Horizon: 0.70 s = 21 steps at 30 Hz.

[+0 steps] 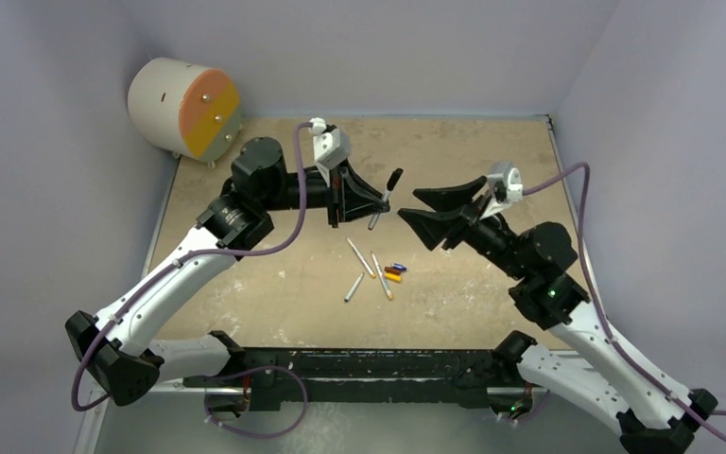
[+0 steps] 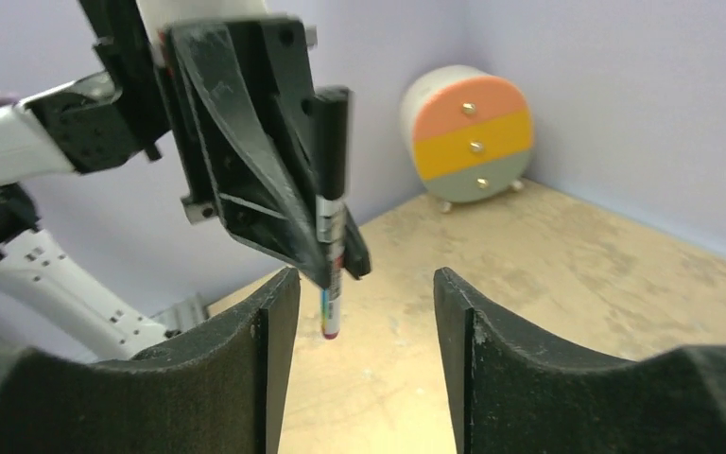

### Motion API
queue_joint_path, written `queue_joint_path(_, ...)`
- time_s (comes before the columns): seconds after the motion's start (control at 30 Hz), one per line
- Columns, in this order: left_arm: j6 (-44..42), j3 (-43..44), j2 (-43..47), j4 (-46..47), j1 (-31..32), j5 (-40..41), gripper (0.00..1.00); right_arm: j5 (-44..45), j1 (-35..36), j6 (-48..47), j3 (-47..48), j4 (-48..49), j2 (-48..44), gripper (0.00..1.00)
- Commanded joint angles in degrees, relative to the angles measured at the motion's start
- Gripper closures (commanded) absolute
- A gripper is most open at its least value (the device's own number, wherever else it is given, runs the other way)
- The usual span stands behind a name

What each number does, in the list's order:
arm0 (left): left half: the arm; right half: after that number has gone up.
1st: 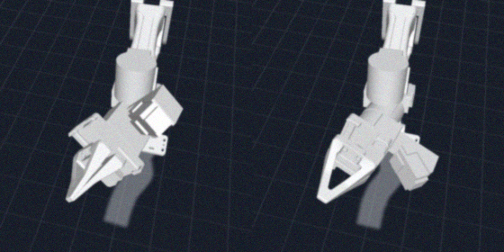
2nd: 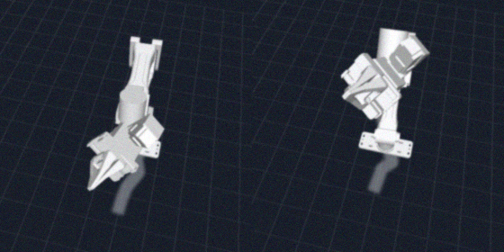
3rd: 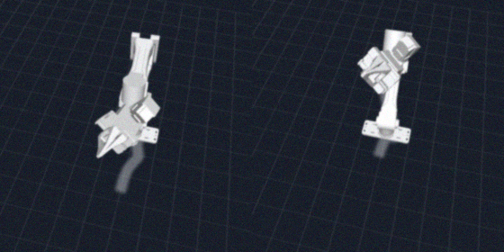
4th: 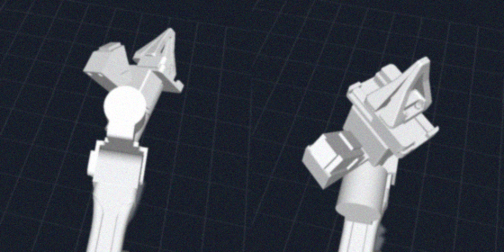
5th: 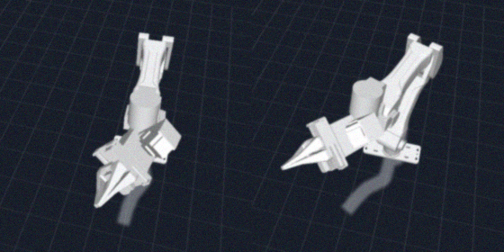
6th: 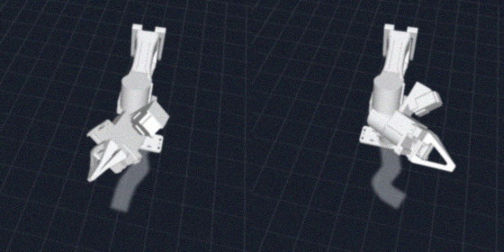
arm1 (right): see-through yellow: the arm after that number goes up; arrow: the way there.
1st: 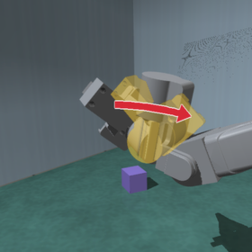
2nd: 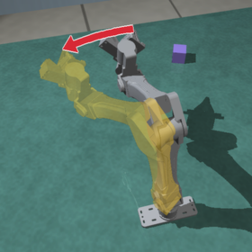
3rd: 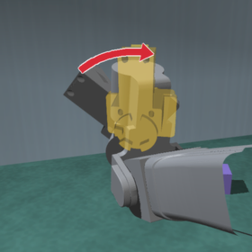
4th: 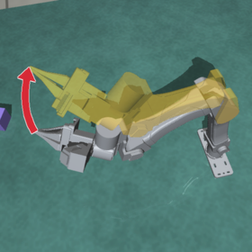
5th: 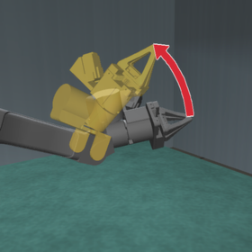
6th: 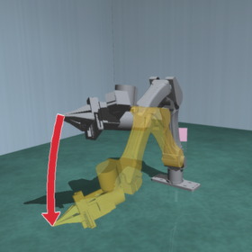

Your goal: Insert the pens into the pen caps

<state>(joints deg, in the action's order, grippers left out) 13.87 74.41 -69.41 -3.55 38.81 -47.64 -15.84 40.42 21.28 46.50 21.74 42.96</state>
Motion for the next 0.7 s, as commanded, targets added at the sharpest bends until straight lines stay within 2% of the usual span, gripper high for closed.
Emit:
queue_joint_path(0.0, -0.67, -7.07, 0.38, -2.90, -0.19, 22.84, 1.00, 14.30, -0.26, -3.73, 1.26, -9.67, -10.07, 0.43)
queue_joint_path(0.07, 4.72, -11.26, -1.06, -1.93, -1.74, 36.51, 1.00, 22.12, -0.26, -4.69, 0.83, -14.26, -14.16, 0.45)
queue_joint_path(0.13, 8.00, -14.84, -2.78, -0.82, -4.08, 43.67, 1.00, 28.40, -0.24, -5.83, 1.11, -18.87, -16.69, 0.45)
queue_joint_path(0.23, 9.09, -17.84, -5.77, -1.95, -5.28, 58.11, 1.00, 30.98, -0.25, -7.48, 2.19, -23.79, -16.46, 0.45)
queue_joint_path(0.33, 9.74, -16.54, -10.39, -7.34, -5.76, 68.21, 1.00, 30.37, -0.26, -7.24, 1.74, -24.21, -13.23, 0.45)
queue_joint_path(0.53, 11.61, -16.26, -12.44, -15.09, -6.25, 81.42, 1.00, 25.54, -0.25, -5.15, -2.64, -18.81, -3.10, 0.45)
queue_joint_path(0.67, 13.21, -17.07, -15.26, -15.81, -8.91, 81.20, 1.00, 21.27, -0.25, -4.41, -5.68, -11.57, 2.21, 0.45)
